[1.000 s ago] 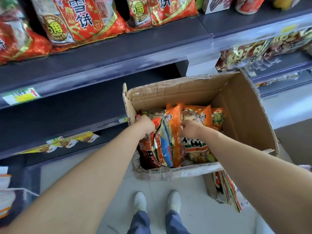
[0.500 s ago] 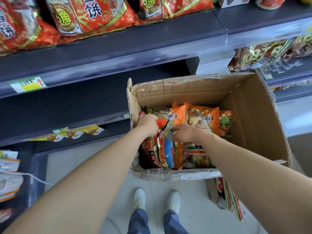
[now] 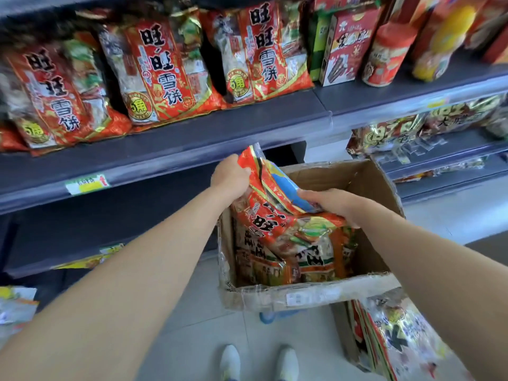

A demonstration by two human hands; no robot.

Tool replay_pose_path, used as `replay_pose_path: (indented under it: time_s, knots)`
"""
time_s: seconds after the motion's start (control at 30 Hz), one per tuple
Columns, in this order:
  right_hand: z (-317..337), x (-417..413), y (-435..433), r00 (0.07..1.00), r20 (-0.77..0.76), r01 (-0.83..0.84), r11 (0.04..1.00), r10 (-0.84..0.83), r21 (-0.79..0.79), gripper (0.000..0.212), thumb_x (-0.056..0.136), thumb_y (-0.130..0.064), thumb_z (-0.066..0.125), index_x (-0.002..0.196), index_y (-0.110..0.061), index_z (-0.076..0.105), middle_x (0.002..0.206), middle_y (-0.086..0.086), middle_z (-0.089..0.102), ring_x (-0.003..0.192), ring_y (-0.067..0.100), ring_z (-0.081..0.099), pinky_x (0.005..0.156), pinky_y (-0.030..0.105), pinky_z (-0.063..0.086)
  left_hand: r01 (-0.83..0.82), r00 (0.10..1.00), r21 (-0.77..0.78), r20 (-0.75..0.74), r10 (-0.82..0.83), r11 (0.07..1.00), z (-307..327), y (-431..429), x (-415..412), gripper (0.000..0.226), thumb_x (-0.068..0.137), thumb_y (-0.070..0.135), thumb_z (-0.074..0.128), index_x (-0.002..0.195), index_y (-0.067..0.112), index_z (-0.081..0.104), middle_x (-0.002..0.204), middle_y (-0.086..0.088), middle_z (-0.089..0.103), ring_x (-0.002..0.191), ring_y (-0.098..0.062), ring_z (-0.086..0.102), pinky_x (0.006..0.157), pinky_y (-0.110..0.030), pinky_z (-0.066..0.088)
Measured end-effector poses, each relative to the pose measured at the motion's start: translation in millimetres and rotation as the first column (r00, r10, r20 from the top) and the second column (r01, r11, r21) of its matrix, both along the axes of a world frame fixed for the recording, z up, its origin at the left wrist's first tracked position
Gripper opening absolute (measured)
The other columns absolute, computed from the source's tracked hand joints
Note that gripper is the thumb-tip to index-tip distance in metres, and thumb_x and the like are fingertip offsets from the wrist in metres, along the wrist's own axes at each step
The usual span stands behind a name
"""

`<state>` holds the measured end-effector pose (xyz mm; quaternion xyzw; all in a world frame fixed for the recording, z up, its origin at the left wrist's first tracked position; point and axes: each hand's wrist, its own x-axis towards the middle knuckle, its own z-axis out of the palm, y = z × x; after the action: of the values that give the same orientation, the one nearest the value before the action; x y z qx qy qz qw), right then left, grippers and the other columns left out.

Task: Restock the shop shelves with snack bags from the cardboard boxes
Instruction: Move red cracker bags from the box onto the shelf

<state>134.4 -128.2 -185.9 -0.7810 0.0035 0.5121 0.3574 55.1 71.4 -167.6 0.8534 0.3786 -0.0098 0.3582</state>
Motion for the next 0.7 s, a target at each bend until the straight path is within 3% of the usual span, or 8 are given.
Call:
replay_pose_path:
  time_s: [0.07,0.13,0.23,0.33,0.43,0.57,0.63,0.7]
  knots:
    - [28.5,6.5,-6.5,0.985,-0.098,0.158,0.968,-0.142,0.194,0.068,0.078,-0.068,0.056,0.113,-0.01,0.065,0.1,0.009,0.073,0.091,0.026,0.069,0.09,0.042,0.053,-0.052,0.998,0.041,0.03,0.051,0.998,22.0,2.2,2.8,0.031,0.096,0.027,0.046,0.119,0.007,0.053,0.12,-0.012,0.06,0.108,-0.032,0.058,0.09,-0.042,0.048]
    - [56.9,11.5,-11.8,0.967,-0.143,0.248,0.908,-0.211,0.337,0.065,0.085,-0.07,0.042,0.105,-0.014,0.067,0.096,0.007,0.074,0.088,0.023,0.068,0.086,0.04,0.052,-0.109,0.993,0.085,0.044,0.105,0.99,42.4,4.1,4.4,0.038,0.097,0.028,0.046,0.126,0.004,0.051,0.126,-0.013,0.058,0.113,-0.033,0.056,0.087,-0.04,0.045]
    - [85.7,20.3,-17.8,0.939,-0.21,0.342,0.813,-0.273,0.472,0.085,0.074,-0.081,0.038,0.116,-0.011,0.063,0.112,0.01,0.07,0.104,0.027,0.065,0.091,0.044,0.05,-0.224,0.972,0.067,0.091,0.217,0.972,66.6,11.1,6.8,0.039,0.098,0.028,0.046,0.128,0.005,0.051,0.13,-0.013,0.055,0.117,-0.033,0.054,0.09,-0.039,0.048]
    - [103.2,21.1,-18.4,0.967,-0.099,0.251,0.82,-0.234,0.515,0.073,0.076,-0.074,0.041,0.122,-0.02,0.059,0.119,0.005,0.065,0.109,0.024,0.061,0.09,0.043,0.049,-0.339,0.92,-0.127,0.164,0.356,0.932,87.1,18.8,9.1,0.035,0.096,0.024,0.05,0.125,0.004,0.051,0.127,-0.016,0.056,0.109,-0.039,0.058,0.087,-0.049,0.054]
    - [113.3,12.9,-8.0,0.989,0.137,0.007,0.932,-0.06,0.361,0.055,0.073,-0.041,0.073,0.121,-0.022,0.054,0.114,0.002,0.067,0.104,0.021,0.061,0.093,0.043,0.046,-0.38,0.87,-0.299,0.204,0.448,0.875,102.2,22.0,9.5,0.029,0.097,0.015,0.048,0.122,0.001,0.05,0.114,-0.013,0.057,0.098,-0.04,0.062,0.081,-0.051,0.056]
    - [114.2,18.3,5.9,0.92,0.369,0.015,0.954,-0.129,0.298,0.028,0.079,-0.013,0.076,0.103,-0.017,0.063,0.101,0.002,0.07,0.093,0.02,0.065,0.073,0.029,0.049,-0.319,0.85,-0.426,0.267,0.455,0.847,109.9,27.7,8.1,0.029,0.097,0.028,0.05,0.111,0.002,0.055,0.099,-0.012,0.058,0.097,-0.036,0.064,0.084,-0.05,0.056]
    - [113.3,26.9,8.7,0.903,0.354,0.106,0.927,-0.241,0.361,0.026,0.079,-0.013,0.076,0.103,-0.015,0.065,0.099,0.006,0.072,0.085,0.02,0.069,0.073,0.03,0.053,-0.191,0.873,-0.542,0.287,0.394,0.819,110.1,32.0,7.0,0.036,0.092,0.044,0.056,0.098,0.008,0.058,0.102,-0.011,0.063,0.093,-0.029,0.064,0.085,-0.045,0.057]
    - [114.5,32.1,13.3,0.906,0.251,0.209,0.875,-0.342,0.436,0.02,0.082,-0.01,0.072,0.1,-0.012,0.064,0.092,0.007,0.072,0.07,0.017,0.072,0.062,0.03,0.056,-0.04,0.939,-0.561,0.262,0.223,0.827,106.3,35.7,6.1,0.045,0.085,0.045,0.065,0.112,0.01,0.055,0.113,-0.007,0.062,0.097,-0.022,0.062,0.082,-0.038,0.057]
